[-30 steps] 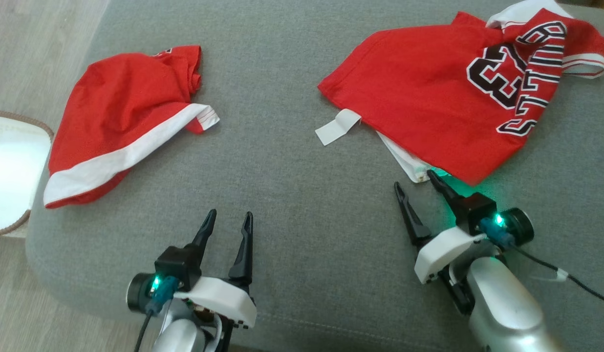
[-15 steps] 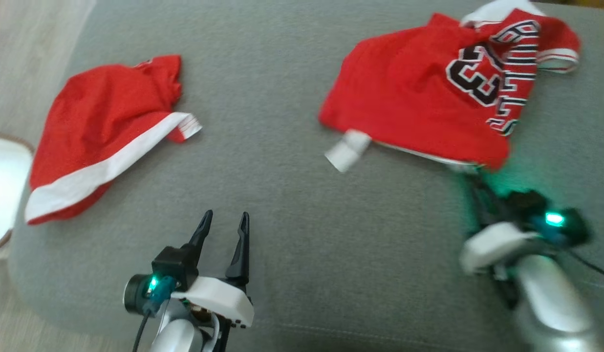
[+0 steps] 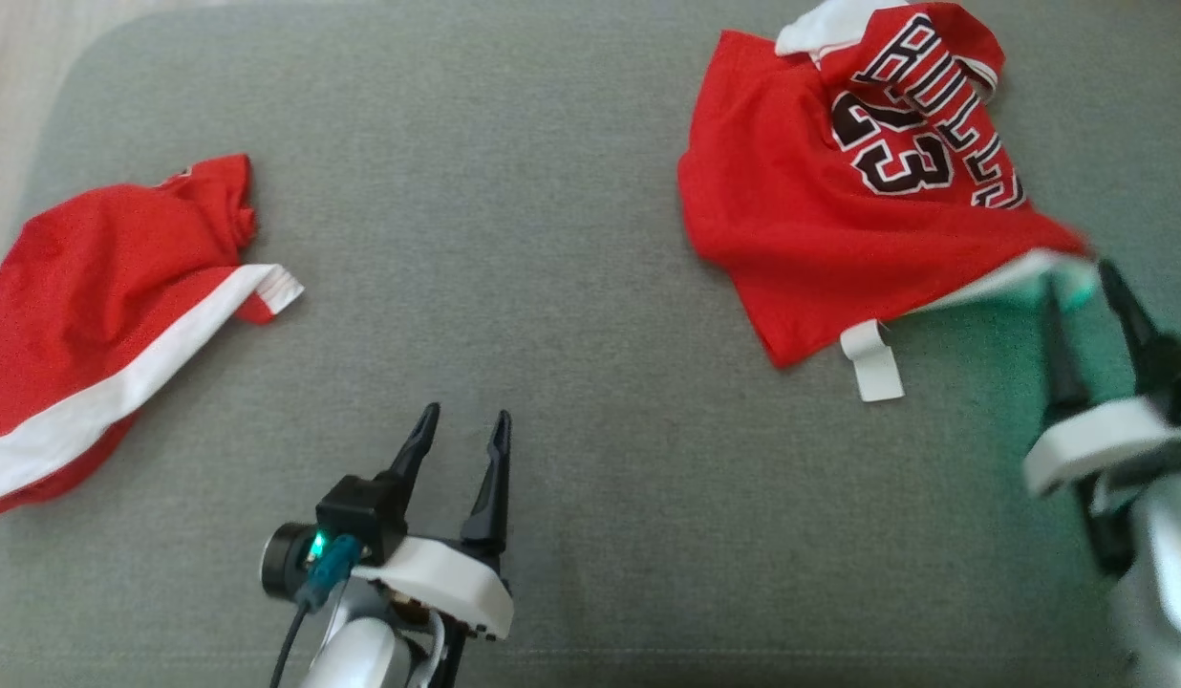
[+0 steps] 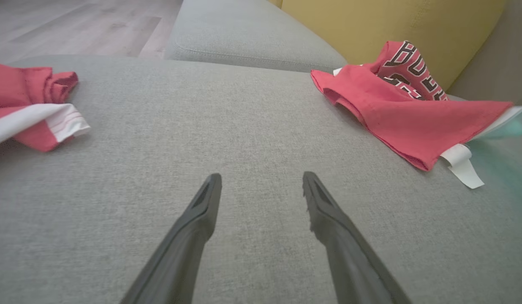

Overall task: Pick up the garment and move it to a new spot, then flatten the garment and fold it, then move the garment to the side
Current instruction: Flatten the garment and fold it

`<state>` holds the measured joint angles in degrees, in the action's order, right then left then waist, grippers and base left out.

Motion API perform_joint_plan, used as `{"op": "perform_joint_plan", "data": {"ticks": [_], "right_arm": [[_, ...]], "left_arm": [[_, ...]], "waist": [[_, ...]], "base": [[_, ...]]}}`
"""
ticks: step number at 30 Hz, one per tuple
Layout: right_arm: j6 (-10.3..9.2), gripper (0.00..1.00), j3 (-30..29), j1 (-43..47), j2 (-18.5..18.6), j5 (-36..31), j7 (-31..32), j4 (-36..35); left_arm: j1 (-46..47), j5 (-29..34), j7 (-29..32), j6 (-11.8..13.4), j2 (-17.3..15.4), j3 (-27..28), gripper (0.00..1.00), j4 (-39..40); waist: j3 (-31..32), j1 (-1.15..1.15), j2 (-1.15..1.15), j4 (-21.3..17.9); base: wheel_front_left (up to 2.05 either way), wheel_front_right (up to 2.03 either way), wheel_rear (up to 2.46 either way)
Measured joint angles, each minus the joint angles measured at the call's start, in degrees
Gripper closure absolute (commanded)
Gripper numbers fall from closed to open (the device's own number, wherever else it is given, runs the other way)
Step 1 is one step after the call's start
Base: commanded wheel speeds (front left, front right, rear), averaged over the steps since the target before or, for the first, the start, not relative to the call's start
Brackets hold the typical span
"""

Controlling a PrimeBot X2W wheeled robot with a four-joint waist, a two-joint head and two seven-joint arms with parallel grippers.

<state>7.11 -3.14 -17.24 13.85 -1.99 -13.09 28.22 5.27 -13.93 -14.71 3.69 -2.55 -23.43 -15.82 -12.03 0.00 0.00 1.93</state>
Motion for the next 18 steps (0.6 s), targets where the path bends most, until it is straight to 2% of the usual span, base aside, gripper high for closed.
{"op": "perform_joint_plan", "data": {"ticks": [5, 6, 9, 12, 18], "right_arm": [[0.0, 0.0, -2.13, 3.93, -5.39, 0.59, -0.09, 0.18], [0.0, 0.0, -2.13, 3.93, -5.39, 0.59, -0.09, 0.18], [0.0, 0.0, -1.81, 3.59, -8.1, 0.85, -0.64, -1.05], [0.0, 0.0, -1.13, 3.15, -8.79, 0.96, -0.91, -1.89], [0.0, 0.0, 2.46, -1.03, -10.35, 2.11, -1.21, -3.97]], "left_arm": [[2.83, -1.52, 0.0, -0.79, -0.1, -1.89, 0.0, 0.52], [2.83, -1.52, 0.0, -0.79, -0.1, -1.89, 0.0, 0.52], [7.15, -4.16, 0.0, -2.71, -0.18, -4.78, 0.0, 0.57], [9.57, -4.58, 0.0, -3.68, -0.18, -6.84, 0.0, -0.25], [17.11, -4.82, 0.0, -5.27, -0.15, -13.04, 0.0, -4.07]], "waist": [[-1.32, 0.0, 0.0, -1.94], [-1.32, 0.0, 0.0, -1.94], [-2.94, 0.0, 0.0, -4.42], [-3.84, 0.0, 0.0, -6.0], [-7.28, 0.0, 0.0, -12.22]], "base": [[0.0, 0.0, 0.0], [0.0, 0.0, 0.0], [0.0, 0.0, 0.0], [0.0, 0.0, 0.0], [0.0, 0.0, 0.0]]}}
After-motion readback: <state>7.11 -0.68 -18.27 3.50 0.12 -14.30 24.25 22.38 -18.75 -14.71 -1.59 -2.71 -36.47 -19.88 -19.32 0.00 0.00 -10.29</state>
